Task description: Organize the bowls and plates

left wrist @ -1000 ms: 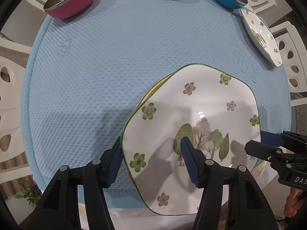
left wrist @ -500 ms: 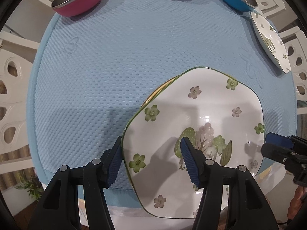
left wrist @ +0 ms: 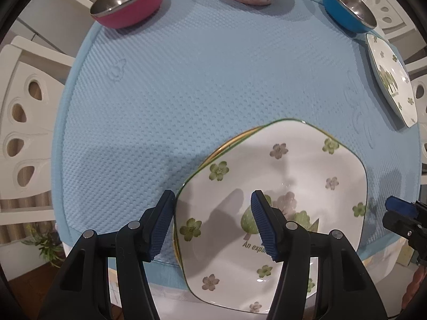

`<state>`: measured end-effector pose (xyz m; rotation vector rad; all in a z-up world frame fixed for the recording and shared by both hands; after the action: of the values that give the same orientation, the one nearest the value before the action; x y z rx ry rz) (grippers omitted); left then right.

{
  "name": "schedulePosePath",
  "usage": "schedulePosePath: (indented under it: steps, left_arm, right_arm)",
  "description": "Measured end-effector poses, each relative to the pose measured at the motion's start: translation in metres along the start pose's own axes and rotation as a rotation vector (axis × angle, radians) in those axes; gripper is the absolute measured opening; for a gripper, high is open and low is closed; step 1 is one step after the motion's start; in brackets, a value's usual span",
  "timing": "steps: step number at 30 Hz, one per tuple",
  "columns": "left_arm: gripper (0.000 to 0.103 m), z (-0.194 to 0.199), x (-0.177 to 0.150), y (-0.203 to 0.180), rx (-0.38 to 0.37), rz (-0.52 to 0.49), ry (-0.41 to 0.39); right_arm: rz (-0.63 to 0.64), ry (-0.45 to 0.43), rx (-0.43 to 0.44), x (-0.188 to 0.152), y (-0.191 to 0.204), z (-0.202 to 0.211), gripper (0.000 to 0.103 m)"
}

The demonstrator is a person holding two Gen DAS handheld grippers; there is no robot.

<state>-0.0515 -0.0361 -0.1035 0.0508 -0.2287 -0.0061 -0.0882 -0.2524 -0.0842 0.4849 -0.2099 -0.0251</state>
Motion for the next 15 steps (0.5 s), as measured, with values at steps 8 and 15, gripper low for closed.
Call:
schedulePosePath:
  steps: [8, 15]
  left_arm:
    - [0.057, 0.020, 0.024, -0.019, 0.004, 0.004, -0.037]
    - [0.057, 0.052, 0.050, -0.058, -0.030, -0.020, -0.085]
  right_arm:
    - [0.051, -0.010, 0.029, 0.006, -0.009, 0.013, 0.051]
    - [0.079, -0.043, 0.022, 0.015, -0.026, 0.034, 0.051]
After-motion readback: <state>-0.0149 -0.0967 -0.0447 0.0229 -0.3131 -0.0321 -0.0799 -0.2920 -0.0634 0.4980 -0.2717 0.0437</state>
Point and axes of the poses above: each gripper's, at about its wrist camera, not at the fingertips, and z roughly against the way its jaws point, y to its left, x to its top, the point moved 3 cm from there along -z, roughly the way its jaws point, and after that the axes turned 9 degrees about -y, right-handed, at the moved point
